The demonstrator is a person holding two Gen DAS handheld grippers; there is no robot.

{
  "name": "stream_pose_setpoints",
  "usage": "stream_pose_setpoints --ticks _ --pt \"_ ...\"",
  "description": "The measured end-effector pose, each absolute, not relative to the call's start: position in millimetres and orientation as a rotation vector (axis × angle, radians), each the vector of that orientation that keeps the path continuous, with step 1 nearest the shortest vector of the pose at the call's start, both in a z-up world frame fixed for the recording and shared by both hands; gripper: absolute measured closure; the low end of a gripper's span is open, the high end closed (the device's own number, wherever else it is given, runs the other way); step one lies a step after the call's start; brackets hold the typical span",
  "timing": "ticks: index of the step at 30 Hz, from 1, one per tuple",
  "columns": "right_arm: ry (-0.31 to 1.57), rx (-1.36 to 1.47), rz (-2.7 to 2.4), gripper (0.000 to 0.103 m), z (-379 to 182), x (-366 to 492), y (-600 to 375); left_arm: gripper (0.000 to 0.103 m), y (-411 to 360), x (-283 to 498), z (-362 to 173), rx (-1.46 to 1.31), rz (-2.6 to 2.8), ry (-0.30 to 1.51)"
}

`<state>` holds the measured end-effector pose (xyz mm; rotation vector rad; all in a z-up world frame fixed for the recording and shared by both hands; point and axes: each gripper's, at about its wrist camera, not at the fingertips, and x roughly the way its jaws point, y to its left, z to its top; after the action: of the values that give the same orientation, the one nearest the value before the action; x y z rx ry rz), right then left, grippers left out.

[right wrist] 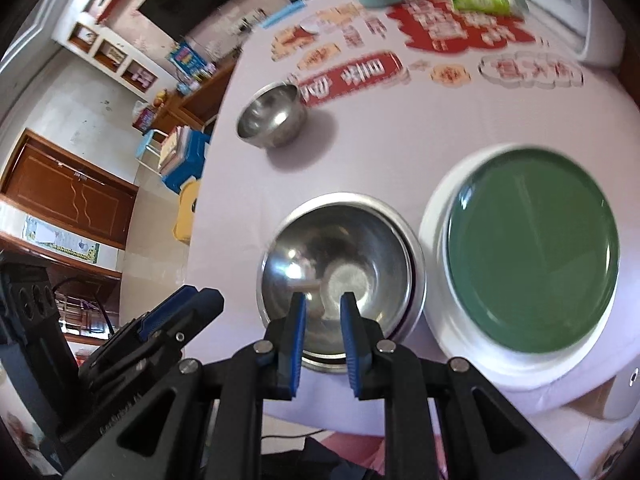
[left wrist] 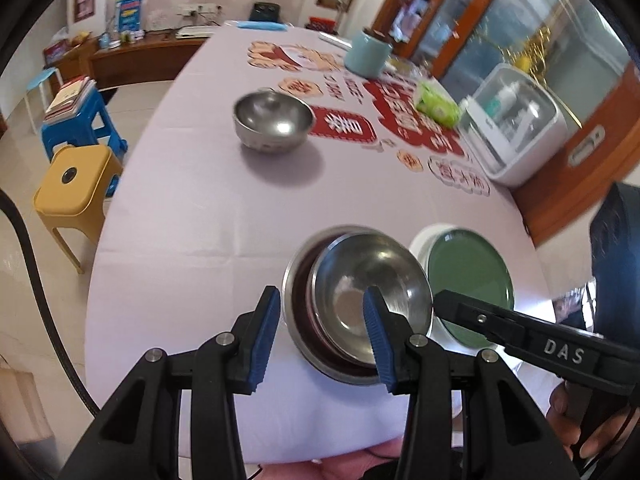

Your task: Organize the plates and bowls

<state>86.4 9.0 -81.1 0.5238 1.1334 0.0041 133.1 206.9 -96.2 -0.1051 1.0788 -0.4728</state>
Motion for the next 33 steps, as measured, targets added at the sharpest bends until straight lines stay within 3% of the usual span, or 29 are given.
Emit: stream_pose_setpoints --ticks 13,28,33 --pt "0.925 0.475 0.032 0.084 -68.3 116.8 7.8 0.061 233.4 159.3 -87.6 -0.245 -0.387 0.948" --pt "0.850 0.279 0.082 0.083 -71.1 195.3 10.8 0.061 229.9 253.8 -89.5 -0.295 -0.275 0.905" --pt "0.825 0.186 0.101 0.075 -77.2 217.2 14.0 0.061 220.5 284.3 -93.6 -0.273 -0.265 0.904"
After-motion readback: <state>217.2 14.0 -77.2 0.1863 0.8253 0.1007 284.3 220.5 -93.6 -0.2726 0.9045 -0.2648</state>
